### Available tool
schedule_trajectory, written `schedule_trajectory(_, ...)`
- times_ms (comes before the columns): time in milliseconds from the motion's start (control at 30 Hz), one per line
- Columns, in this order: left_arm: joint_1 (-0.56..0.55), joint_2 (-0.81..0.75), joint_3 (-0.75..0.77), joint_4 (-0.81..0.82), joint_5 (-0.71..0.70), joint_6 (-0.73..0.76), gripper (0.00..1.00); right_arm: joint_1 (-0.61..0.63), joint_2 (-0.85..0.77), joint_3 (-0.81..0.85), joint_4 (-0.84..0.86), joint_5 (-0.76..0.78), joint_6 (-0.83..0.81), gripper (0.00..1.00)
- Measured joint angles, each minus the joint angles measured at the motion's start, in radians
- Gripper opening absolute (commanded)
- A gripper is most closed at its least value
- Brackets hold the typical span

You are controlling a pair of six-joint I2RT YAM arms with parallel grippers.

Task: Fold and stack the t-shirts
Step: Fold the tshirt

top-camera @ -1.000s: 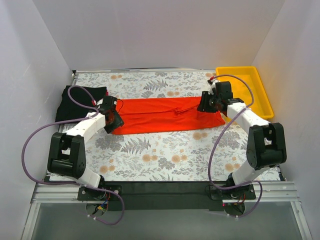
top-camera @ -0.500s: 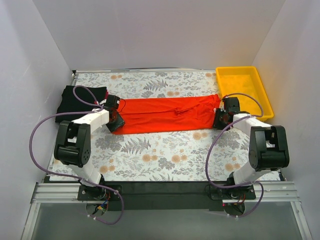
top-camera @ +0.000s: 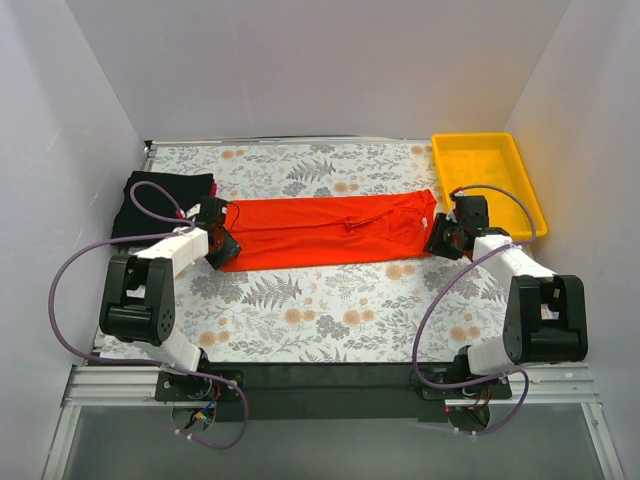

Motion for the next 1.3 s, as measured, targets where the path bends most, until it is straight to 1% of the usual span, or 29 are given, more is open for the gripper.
schedule_trajectory(100, 0.006, -0.012, -0.014, 0.003, -0.003, 0.003, 0.38, 0.027, -0.032, 0.018, 0.002, -0.029, 0.016, 0.35)
schedule_trajectory(200, 0.011, -0.014, -0.014, 0.000, -0.003, 0.006, 0.38, 0.039, -0.027, 0.036, 0.015, -0.045, 0.029, 0.34)
schedule_trajectory(433, 0.019, -0.026, -0.026, -0.003, -0.021, 0.016, 0.38, 0.035, 0.069, 0.038, 0.070, -0.018, 0.043, 0.33)
schedule_trajectory(600, 0.025, -0.035, -0.038, 0.000, -0.027, 0.018, 0.38, 0.009, 0.130, 0.013, 0.126, 0.018, 0.051, 0.31)
schedule_trajectory(767, 0.026, -0.039, -0.042, 0.004, -0.026, 0.017, 0.38, -0.044, 0.114, -0.019, 0.173, 0.033, 0.070, 0.32)
schedule_trajectory(900, 0.028, -0.041, -0.045, 0.006, -0.024, 0.015, 0.38, -0.069, 0.083, -0.051, 0.171, 0.046, 0.071, 0.32)
schedule_trajectory(1100, 0.034, -0.063, -0.058, 0.000, -0.001, 0.019, 0.44, -0.077, 0.041, -0.066, 0.113, 0.057, 0.062, 0.33)
schedule_trajectory(1267, 0.039, -0.124, -0.084, -0.081, 0.021, 0.031, 0.53, -0.053, -0.019, -0.061, 0.050, 0.061, 0.059, 0.36)
schedule_trajectory(1300, 0.040, -0.143, -0.088, -0.101, 0.023, 0.033, 0.63, -0.042, -0.032, -0.056, 0.041, 0.061, 0.060, 0.36)
